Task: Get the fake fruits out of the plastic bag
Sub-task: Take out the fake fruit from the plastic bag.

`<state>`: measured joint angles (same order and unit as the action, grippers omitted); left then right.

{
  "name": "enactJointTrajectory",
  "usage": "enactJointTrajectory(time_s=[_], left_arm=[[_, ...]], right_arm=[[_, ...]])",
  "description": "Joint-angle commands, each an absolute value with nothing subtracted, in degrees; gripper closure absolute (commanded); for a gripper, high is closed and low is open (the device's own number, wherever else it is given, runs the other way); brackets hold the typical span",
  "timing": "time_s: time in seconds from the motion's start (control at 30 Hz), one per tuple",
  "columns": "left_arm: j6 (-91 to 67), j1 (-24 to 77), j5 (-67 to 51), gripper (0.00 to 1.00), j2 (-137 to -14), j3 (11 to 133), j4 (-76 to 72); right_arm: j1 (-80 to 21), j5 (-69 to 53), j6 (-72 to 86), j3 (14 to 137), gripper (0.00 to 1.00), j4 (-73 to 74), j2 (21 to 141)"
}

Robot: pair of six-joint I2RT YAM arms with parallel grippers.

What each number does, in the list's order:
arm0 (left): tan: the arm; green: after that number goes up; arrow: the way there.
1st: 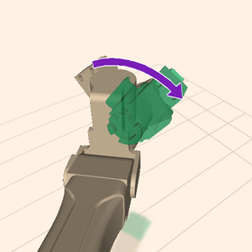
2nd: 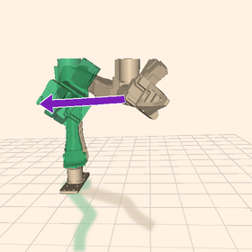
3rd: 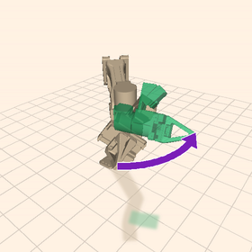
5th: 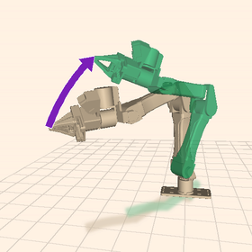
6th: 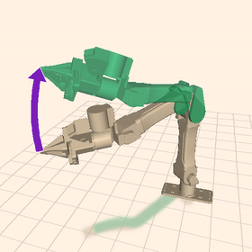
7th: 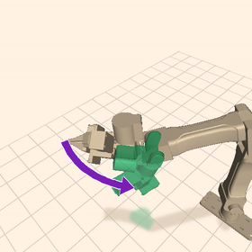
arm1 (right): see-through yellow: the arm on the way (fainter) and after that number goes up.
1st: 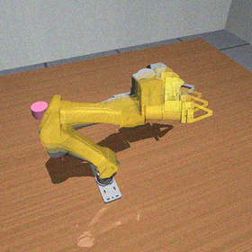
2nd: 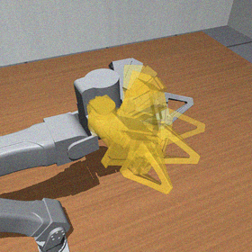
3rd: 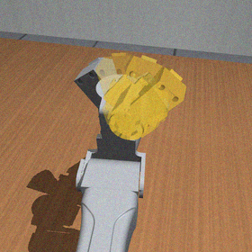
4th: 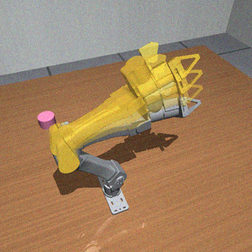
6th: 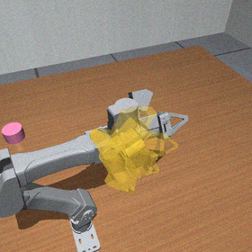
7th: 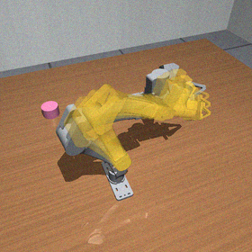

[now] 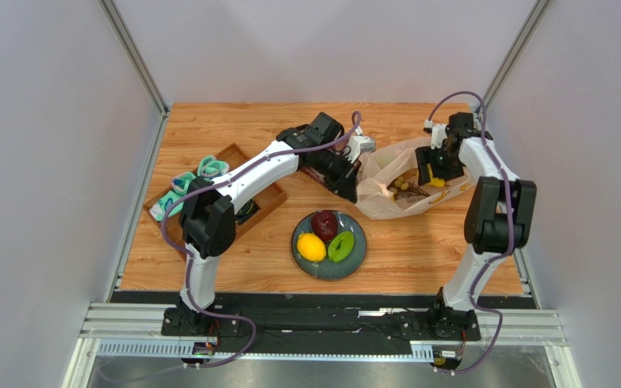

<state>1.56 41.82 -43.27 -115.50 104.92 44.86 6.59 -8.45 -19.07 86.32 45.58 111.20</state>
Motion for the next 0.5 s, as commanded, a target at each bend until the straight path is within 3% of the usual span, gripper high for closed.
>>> enactJointTrajectory(time_s=[0.0,0.23,0.47], left_arm=[[2.99,41.92,-43.07,1.0,-116.1,109.95,44.12],[2.55,41.92,-41.66,1.0,-116.72,111.88,43.94],[0.53,40.35,-41.22,1.0,-116.01,111.18,42.81]], right_arm=[[6.68,-19.04,-23.63,80.0,0.44,51.76,96.44],[6.59,-26.45,-29.62,69.53,0.42,56.16,86.14],[4.5,-29.96,-29.09,77.5,0.44,61.87,72.88]])
